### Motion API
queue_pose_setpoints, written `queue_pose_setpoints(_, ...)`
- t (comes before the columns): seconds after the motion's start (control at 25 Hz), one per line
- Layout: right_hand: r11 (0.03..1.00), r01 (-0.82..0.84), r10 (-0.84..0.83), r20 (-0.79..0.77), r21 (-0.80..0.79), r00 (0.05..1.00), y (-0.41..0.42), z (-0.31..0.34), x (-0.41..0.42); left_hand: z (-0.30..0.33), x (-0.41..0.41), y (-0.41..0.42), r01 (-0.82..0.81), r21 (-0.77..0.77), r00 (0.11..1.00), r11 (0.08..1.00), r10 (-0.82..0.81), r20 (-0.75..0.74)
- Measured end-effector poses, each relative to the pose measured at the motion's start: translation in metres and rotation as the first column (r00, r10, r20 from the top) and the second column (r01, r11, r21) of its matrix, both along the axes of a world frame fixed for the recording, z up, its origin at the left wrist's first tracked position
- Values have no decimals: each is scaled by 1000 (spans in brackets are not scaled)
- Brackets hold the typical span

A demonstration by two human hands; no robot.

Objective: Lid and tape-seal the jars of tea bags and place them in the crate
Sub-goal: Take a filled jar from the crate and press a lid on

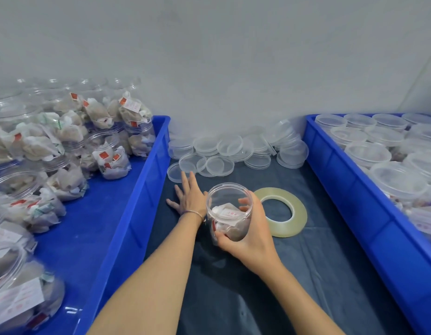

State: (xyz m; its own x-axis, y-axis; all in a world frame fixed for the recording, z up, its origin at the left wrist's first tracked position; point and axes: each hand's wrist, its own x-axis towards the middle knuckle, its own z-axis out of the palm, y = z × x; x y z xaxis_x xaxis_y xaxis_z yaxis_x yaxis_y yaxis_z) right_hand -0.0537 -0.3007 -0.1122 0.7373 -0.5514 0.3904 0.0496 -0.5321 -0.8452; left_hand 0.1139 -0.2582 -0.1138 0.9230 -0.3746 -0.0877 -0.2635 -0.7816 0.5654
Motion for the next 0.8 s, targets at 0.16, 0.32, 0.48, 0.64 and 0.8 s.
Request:
queue_pose_setpoints(0.16,1000,-7,7,10,6,1000,0,0,-1,10,26,0,79,192,994,978,-63,-87)
queue_pose_setpoints(0.32,1000,-5,5,17,13,1000,1,1,0,11,22,12,42,208,996,977,-58,72)
queue_pose_setpoints(0.48,999,-26,26,10,27,1000,1,2,-3,15,-3,15,-32,-271,985,962,76,152)
queue_pose_setpoints(0.64,983,-148,155,-54,113,987,-6,10,-13,53,-33,16,-137,-826,990,547,67,-121)
queue_pose_setpoints(0.8,954,-148,137,59,259,989,-17,39,-18,89,-53,28,-117,-944,878,308,-412,-243)
